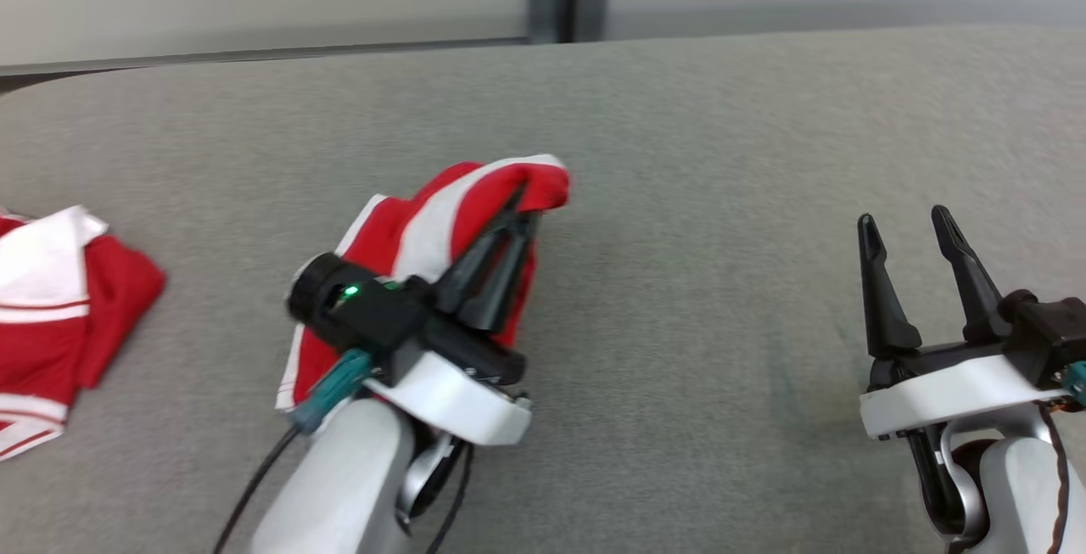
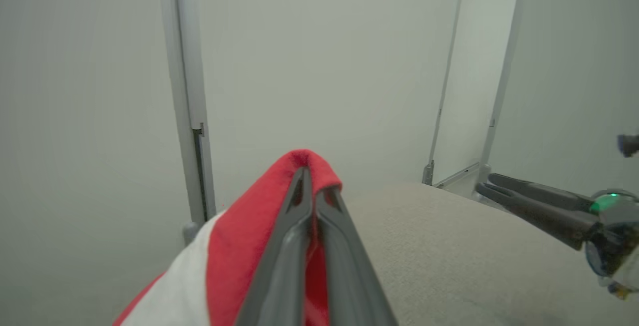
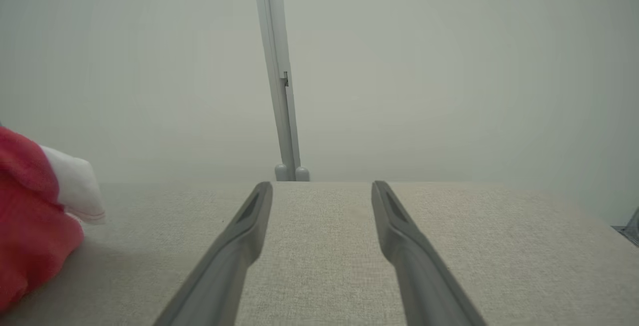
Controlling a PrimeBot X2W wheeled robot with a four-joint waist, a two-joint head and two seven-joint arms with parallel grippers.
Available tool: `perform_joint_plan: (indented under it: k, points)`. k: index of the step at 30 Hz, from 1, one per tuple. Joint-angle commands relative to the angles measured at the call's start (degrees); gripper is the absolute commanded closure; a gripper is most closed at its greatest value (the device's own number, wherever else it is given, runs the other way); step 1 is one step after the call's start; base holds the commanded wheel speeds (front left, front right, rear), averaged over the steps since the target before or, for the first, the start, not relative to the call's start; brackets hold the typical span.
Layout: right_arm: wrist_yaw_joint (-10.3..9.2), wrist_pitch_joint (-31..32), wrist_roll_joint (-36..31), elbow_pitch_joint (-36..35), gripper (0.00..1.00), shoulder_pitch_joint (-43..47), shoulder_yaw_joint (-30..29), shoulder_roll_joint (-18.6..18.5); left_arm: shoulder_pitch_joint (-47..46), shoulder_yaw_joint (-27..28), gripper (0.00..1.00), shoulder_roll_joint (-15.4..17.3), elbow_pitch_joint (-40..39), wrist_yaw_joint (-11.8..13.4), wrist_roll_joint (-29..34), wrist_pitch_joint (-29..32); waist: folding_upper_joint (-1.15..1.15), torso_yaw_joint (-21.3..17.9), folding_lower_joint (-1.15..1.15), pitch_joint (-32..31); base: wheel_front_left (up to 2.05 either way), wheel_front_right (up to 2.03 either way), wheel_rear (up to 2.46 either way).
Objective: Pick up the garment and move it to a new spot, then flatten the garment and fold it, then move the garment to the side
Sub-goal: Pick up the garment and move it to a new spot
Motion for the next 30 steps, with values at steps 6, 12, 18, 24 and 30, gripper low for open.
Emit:
perform_joint_plan:
  k: [6, 12, 18, 24, 30]
  points:
    - [-0.02, -2.07, 0.88, 0.29, 0.0, -0.75, -1.29, 1.37, -8.02, -11.25, 1.0, 0.18, 5.05, -0.06, -3.44, -0.74, 0.0, -12.54, 0.0, 8.11, 0.0, 0.0, 0.0]
    - [-0.02, -3.47, 1.24, 1.75, 0.0, -0.49, -1.23, 2.28, -9.12, -16.16, 0.0, 0.09, 13.33, -0.03, -4.68, -0.49, 0.0, -14.4, 0.0, 9.68, 0.0, 0.0, 0.0]
    - [-0.02, -4.47, 1.14, 2.95, 0.0, -1.15, -1.16, 2.73, -7.71, -18.34, 0.0, 0.09, 14.53, 0.46, -5.02, -1.31, 0.0, -12.78, 0.0, 8.65, 0.0, 0.0, 0.0]
    - [-0.02, -4.47, 1.02, 3.96, 0.0, -0.85, -0.84, 2.35, -3.48, -15.61, 0.0, 0.13, 7.56, 1.84, -5.03, -1.53, 0.0, -9.48, 0.0, 4.77, 0.0, 0.0, 0.0]
    - [-0.02, -3.74, 1.21, 4.18, 0.0, 0.49, -1.02, 1.54, 1.48, -6.92, 0.0, 1.54, 2.25, 5.11, -5.67, -1.49, 0.0, -5.93, 0.0, 1.05, 0.0, 0.0, 0.0]
